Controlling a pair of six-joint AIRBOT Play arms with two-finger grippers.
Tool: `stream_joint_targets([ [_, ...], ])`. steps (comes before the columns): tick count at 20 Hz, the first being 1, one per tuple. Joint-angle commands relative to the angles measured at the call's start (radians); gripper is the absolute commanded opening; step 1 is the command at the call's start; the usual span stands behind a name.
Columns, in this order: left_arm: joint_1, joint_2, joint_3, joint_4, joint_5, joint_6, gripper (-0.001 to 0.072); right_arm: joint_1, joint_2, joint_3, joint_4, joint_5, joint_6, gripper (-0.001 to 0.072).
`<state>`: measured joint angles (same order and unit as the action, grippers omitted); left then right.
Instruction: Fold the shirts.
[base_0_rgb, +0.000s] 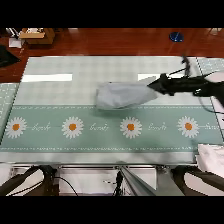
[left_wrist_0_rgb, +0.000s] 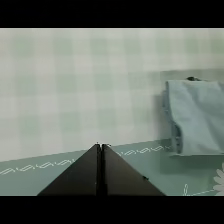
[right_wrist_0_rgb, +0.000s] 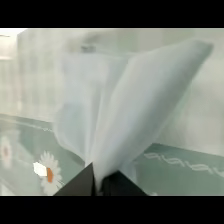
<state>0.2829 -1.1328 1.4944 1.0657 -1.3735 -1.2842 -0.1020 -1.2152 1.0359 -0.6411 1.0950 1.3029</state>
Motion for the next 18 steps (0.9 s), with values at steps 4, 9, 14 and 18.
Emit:
stream_joint_targets([
  [4, -0.090, -0.042, -0.080, -0.001, 0.017, 0.012, 0.0025, -0.323, 0.311, 0.275, -0.532, 0.388, 0.277, 0.0023],
  [9, -0.136, -0.043, -0.087, -0.003, 0.081, 0.043, 0.0025, -0.699, 0.376, 0.309, -0.754, 0.711, 0.217, 0.0023],
  [14, -0.135, -0.050, -0.087, -0.002, 0.151, 0.073, 0.0026, -0.884, 0.384, 0.309, -0.845, 0.762, 0.256, 0.0023],
  [18, -0.134, -0.101, -0.087, -0.002, 0.237, 0.099, 0.0025, -0.938, 0.427, 0.290, -1.030, 0.763, 0.257, 0.0023],
])
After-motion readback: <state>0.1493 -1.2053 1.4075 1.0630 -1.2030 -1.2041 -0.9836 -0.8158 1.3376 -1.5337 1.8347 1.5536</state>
